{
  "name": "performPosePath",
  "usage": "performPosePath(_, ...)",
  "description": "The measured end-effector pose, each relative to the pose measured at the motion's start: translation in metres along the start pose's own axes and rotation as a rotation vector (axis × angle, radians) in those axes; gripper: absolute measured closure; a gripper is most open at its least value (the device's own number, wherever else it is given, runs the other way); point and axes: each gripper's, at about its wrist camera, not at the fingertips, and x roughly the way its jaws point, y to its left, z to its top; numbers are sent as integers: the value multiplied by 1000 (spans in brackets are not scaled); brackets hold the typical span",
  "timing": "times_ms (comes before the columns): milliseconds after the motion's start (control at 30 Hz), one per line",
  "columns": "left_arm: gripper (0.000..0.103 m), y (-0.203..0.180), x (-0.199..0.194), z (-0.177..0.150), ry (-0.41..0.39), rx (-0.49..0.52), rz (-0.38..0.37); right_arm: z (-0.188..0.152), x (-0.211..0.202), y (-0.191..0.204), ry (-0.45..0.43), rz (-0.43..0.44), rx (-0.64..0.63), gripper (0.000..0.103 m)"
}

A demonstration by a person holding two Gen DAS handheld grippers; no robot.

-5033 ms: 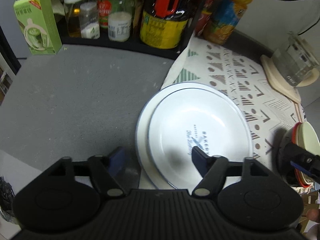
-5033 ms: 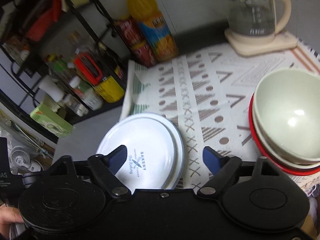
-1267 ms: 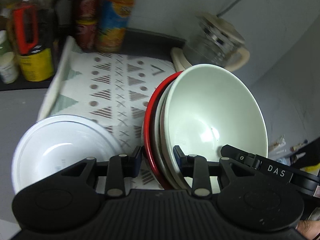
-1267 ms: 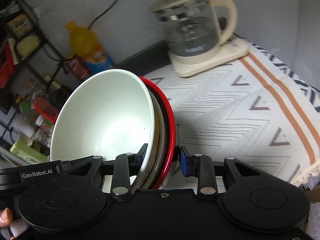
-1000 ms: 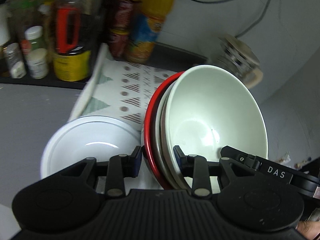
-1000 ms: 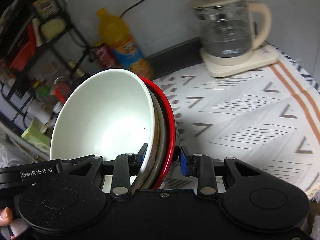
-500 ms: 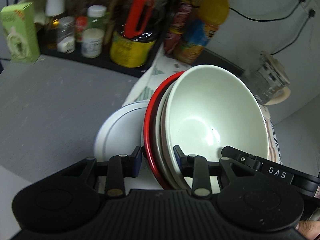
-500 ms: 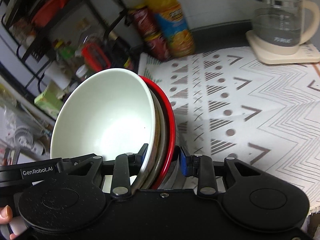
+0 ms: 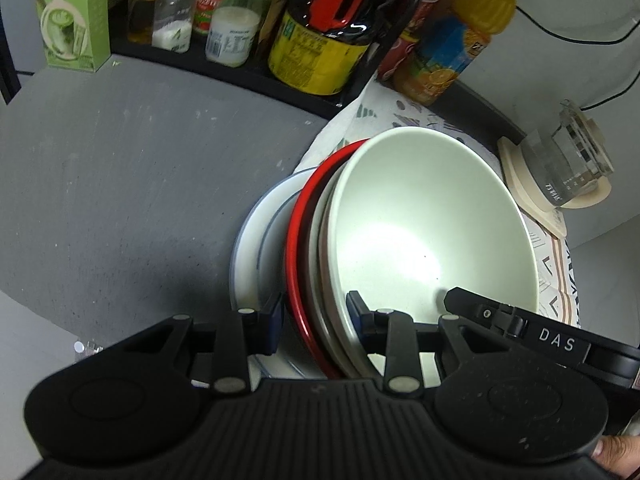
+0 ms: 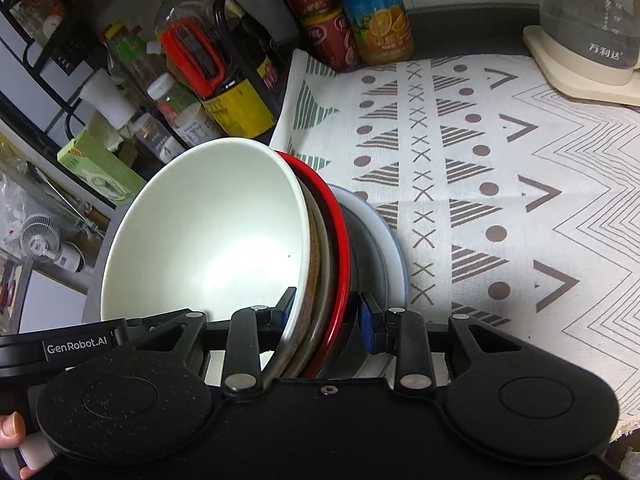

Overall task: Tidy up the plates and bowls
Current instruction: 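Lift the bowl stack with both grippers and lower it onto the plates, then open both grippers to release the bowl stack on the plates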

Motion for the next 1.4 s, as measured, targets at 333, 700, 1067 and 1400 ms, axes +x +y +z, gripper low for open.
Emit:
performPosePath(333, 71, 4, 5, 7, 17, -3, -9, 5, 8, 2, 17, -13, 9, 72)
performPosePath(700, 44, -3, -3, 18, 12, 43, 27, 4, -18, -2, -68, -2, 71, 35)
performPosePath(1067, 18, -26, -47, 15, -75, 145, 39, -13, -90, -8, -237, -55, 120, 6)
performPosePath(1400, 13, -48, -78, -14, -111, 243, 30, -50, -143, -4, -331, -138, 165, 0)
